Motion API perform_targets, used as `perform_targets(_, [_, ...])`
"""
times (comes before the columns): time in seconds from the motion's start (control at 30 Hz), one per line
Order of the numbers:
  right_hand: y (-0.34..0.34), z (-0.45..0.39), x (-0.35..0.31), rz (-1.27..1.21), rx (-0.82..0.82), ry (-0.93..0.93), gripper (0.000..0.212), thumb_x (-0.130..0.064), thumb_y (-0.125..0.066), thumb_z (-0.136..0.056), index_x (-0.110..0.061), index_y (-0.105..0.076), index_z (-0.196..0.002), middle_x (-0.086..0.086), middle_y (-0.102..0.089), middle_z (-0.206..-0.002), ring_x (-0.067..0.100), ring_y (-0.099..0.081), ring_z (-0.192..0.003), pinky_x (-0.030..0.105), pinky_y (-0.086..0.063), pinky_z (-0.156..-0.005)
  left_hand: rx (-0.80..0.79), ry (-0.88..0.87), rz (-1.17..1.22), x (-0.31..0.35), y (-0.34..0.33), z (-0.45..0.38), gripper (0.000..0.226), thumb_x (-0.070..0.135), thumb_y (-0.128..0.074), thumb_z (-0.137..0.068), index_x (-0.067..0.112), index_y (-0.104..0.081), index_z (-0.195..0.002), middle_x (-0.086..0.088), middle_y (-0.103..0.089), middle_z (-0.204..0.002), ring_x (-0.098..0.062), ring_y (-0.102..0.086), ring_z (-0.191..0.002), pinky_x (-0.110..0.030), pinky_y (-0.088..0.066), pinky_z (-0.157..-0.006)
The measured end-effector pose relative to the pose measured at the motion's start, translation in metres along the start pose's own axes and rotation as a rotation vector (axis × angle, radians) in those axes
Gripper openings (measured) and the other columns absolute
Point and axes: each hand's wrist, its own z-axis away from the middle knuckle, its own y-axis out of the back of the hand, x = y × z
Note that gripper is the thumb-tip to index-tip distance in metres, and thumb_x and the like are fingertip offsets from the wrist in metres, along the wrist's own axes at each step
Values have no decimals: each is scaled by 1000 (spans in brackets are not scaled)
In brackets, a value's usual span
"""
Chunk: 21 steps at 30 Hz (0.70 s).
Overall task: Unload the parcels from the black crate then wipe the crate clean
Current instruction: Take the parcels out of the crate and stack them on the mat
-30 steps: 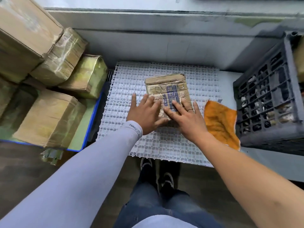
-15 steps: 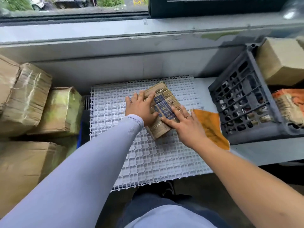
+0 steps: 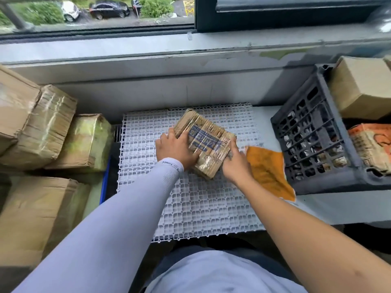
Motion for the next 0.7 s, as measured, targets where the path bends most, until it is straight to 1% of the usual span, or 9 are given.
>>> perform_targets(0.03, [1,-3,-1,-59,-34,8,74,-20,-39,-107,-57,0,-158,13,-61,-112,21,-59,-69,29,-43,-49,-6,44,11,-1,-1,6,75,78,-58,-81,36,-45,-142,-13,-37,-159,-39,-48,-130,-50,-37,-108])
perform_targets(0.07, [2,-3,-2,-91,-49,22,70,-24,-39,-108,-55,-3,-159,4,-59,-88,16,-49,-56,27,-36,-44,-16,85,24,-2,-3,12,74,78,-59,-80,35,-47,-140,-13,-39,-157,-39,-49,-128,-50,-38,-108])
perform_targets(0.1, [3,-5,-4,-130,-63,33,68,-27,-40,-108,-54,-5,-160,0,-58,-81,16,-46,-54,26,-35,-44,-23,114,38,-4,-5,17,74,78,-61,-80,35,-49,-139,-13,-40,-155,-39,-49,-127,-49,-38,-108])
perform_targets(0.2, [0,-9,-13,-235,-117,37,75,-28,-51,-106,-52,-5,-160,11,-72,-102,21,-52,-62,32,-42,-50,-30,179,118,-10,-9,29,71,74,-68,-76,38,-50,-135,-12,-45,-150,-38,-50,-125,-49,-39,-106])
perform_targets(0.37, [-6,-10,-22,-331,-116,-2,93,-3,-58,-99,-49,-6,-161,5,-67,-118,22,-59,-67,33,-47,-46,-22,271,407,-18,-4,34,78,57,-77,-77,44,-45,-147,-5,-49,-152,-36,-46,-134,-51,-42,-110])
perform_targets(0.43, [-8,-11,-22,-374,-119,-9,99,6,-59,-94,-52,-11,-159,6,-63,-133,28,-71,-79,43,-60,-54,10,301,521,-23,-3,33,78,53,-78,-78,45,-45,-149,-1,-59,-141,-33,-51,-129,-50,-49,-105])
perform_targets(0.5, [-11,-15,-19,-431,-129,-2,104,11,-59,-90,-57,-15,-156,5,-53,-150,37,-73,-94,59,-62,-64,31,339,693,-28,3,31,73,52,-73,-79,43,-48,-147,4,-67,-127,-27,-59,-117,-43,-54,-97])
perform_targets(0.6, [-18,-32,-8,-510,-136,9,109,17,-56,-85,-62,-20,-150,6,-51,-152,42,-72,-98,67,-58,-61,-4,387,1070,-41,13,21,55,58,-66,-88,33,-54,-136,11,-65,-113,-11,-62,-90,-30,-54,-80])
perform_targets(0.7, [-17,-37,-3,-561,-147,-42,106,17,-53,-82,-61,-27,-148,7,-62,-140,47,-71,-101,73,-55,-62,-196,480,1368,-56,33,16,54,75,-50,-92,30,-57,-122,0,-68,-113,-22,-65,-97,-41,-55,-83])
